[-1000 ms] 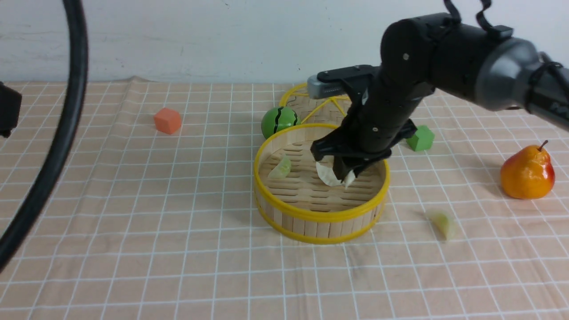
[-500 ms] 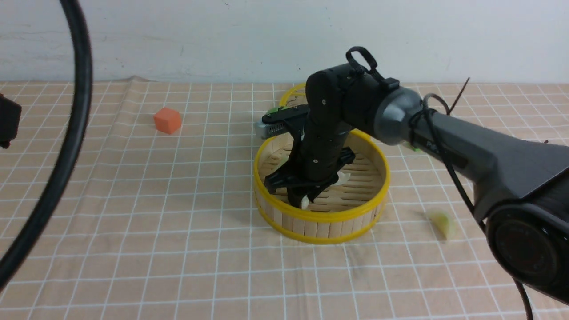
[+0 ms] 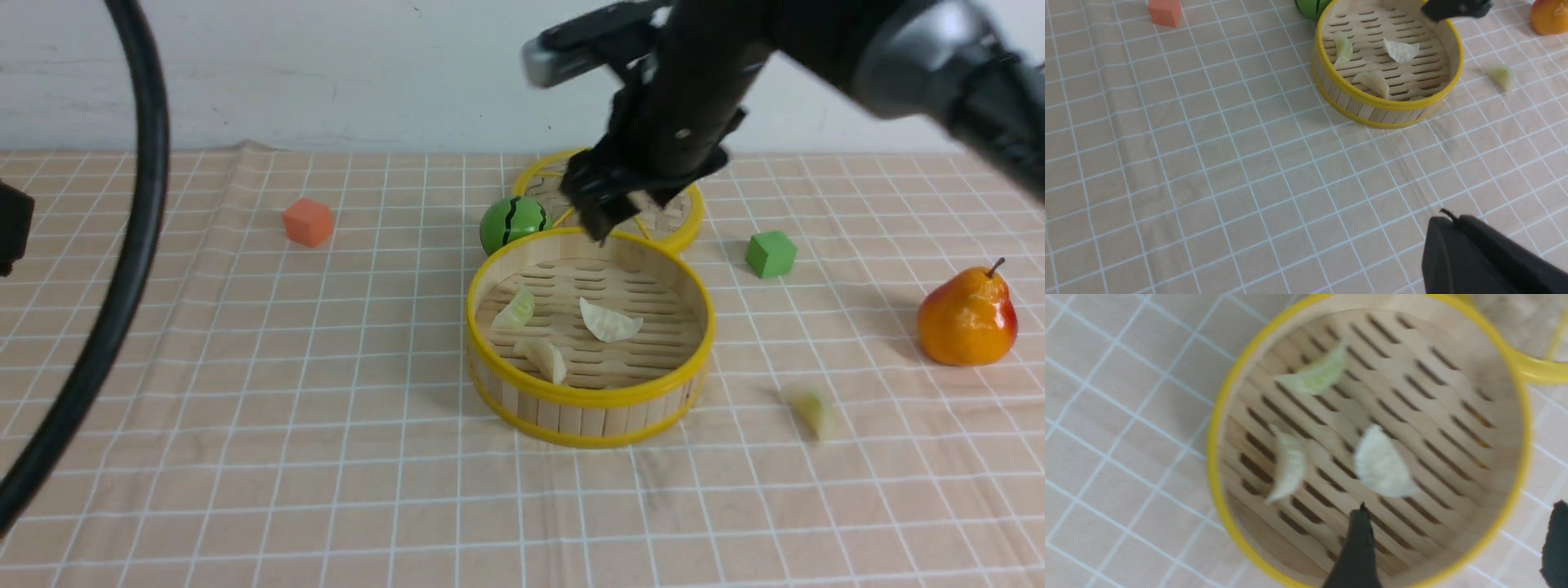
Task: Put the dumplings into the steamer on the table with the brown tablecloth.
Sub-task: 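Reach for and grasp a dumpling lying on the table beside the steamer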
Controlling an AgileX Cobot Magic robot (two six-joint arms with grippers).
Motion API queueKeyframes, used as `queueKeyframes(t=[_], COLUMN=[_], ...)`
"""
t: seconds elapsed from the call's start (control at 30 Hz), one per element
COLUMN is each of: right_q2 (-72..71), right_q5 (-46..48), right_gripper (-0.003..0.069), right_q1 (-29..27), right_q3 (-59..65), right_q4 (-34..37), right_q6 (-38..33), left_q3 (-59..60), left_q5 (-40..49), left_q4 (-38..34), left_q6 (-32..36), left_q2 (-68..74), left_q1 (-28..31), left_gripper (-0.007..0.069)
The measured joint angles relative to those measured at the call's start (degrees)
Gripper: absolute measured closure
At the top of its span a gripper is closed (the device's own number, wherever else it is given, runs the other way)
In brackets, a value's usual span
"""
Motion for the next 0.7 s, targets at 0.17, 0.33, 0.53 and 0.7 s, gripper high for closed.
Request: queueKeyframes(t=[0.17, 0.33, 0.53, 0.7], right_q2=[-6.7, -6.94, -4.31, -0.51], right_q5=[0.34, -0.81, -14.41, -20.88], right_gripper=[0.0097, 0.0096, 0.0096, 0.0109], right_q1=[-10.45, -15.51, -15.87, -15.87], right_q3=[13.5, 26.57, 38.36, 40.52], right_q4=[0.24, 1.3, 1.82, 0.24], right_q6=[-3.86, -4.86, -4.9, -2.6], left_q3=[0.0, 0.0, 0.0, 0.0], left_q5=[0.0, -0.52, -0.56, -0.63], left_q4=[0.06, 0.06, 0.06, 0.06], left_q6=[0.0, 0.0, 0.0, 0.0], left_q2=[0.0, 0.0, 0.36, 0.61], left_q1=[0.0, 0.0, 0.0, 0.0], left_gripper=[0.0638, 0.0638, 0.0638, 0.0637])
